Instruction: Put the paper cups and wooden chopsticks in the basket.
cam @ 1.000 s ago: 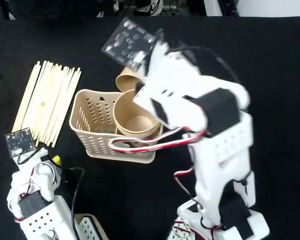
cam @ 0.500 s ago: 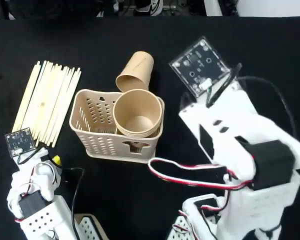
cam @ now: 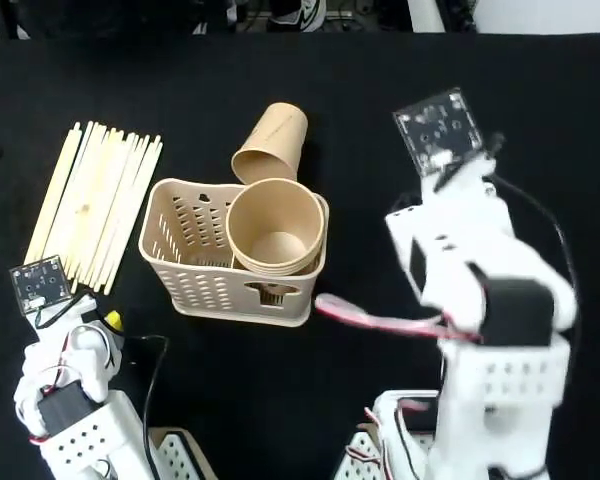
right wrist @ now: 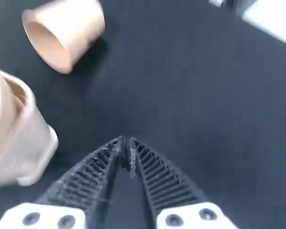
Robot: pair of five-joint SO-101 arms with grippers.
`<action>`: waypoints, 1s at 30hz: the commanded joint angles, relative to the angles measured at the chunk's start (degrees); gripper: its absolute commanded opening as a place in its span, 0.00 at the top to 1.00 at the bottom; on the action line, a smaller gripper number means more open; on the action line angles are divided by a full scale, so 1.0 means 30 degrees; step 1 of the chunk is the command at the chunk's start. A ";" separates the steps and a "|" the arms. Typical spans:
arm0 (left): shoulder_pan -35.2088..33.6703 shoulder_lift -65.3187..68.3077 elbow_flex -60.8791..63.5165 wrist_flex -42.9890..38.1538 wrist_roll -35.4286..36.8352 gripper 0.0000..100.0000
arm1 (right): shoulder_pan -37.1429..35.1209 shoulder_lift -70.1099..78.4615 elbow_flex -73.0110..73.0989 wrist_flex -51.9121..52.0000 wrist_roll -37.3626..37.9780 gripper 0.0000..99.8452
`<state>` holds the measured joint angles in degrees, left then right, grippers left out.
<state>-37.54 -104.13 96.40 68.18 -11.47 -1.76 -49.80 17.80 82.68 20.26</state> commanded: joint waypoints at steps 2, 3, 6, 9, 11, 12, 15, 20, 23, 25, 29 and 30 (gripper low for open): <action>0.0044 -0.0029 0.0337 0.0088 -0.0117 0.74 | -0.3341 -0.2623 -0.0894 -0.0469 -0.1231 0.99; 0.0044 -0.0029 0.0337 0.0088 -0.0117 0.74 | -0.4278 -0.3267 -0.0484 -0.0498 -0.1260 0.99; 0.0044 -0.0029 0.0337 0.0117 -0.0117 0.74 | -0.6857 -0.6139 0.2242 -0.1817 -0.1260 0.99; 0.0044 -0.0029 0.0337 0.0117 -0.0117 0.74 | -0.8879 -0.9890 0.7663 -0.5187 -0.1055 0.99; 0.0044 -0.0029 0.0337 0.0117 -0.0117 0.74 | -0.9553 -1.2264 1.1912 -0.7648 -0.0176 0.99; 0.0044 -0.0029 0.0337 0.0088 -0.0117 0.74 | -0.9582 -1.3319 1.4051 -0.8791 0.0264 0.99; 0.0044 -0.0029 0.0337 0.0029 -0.0117 0.74 | -0.9260 -1.5253 1.9179 -1.0637 0.1465 0.99; 0.0044 -0.0029 0.0337 0.0000 -0.0117 0.74 | -0.9172 -1.6747 2.2315 -1.1282 0.1788 0.99; 0.0044 -0.0029 0.0337 0.0000 -0.0117 0.74 | -0.9231 -1.7480 2.1084 -1.1165 0.1670 0.99; 0.0044 -0.0029 0.0337 0.0029 -0.0117 0.74 | -0.9172 -1.7685 1.9707 -1.0667 0.1260 0.99; 0.0044 -0.0029 0.0337 0.0088 -0.0117 0.74 | -0.9172 -1.7832 1.5751 -0.8586 0.0967 0.99; 0.0015 -0.0029 0.0337 0.0088 -0.0117 0.74 | -0.9143 -1.7832 1.4549 -0.8205 0.0498 0.99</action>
<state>-37.54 -104.13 96.40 68.18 -11.47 -29.36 -103.16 70.37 54.02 23.60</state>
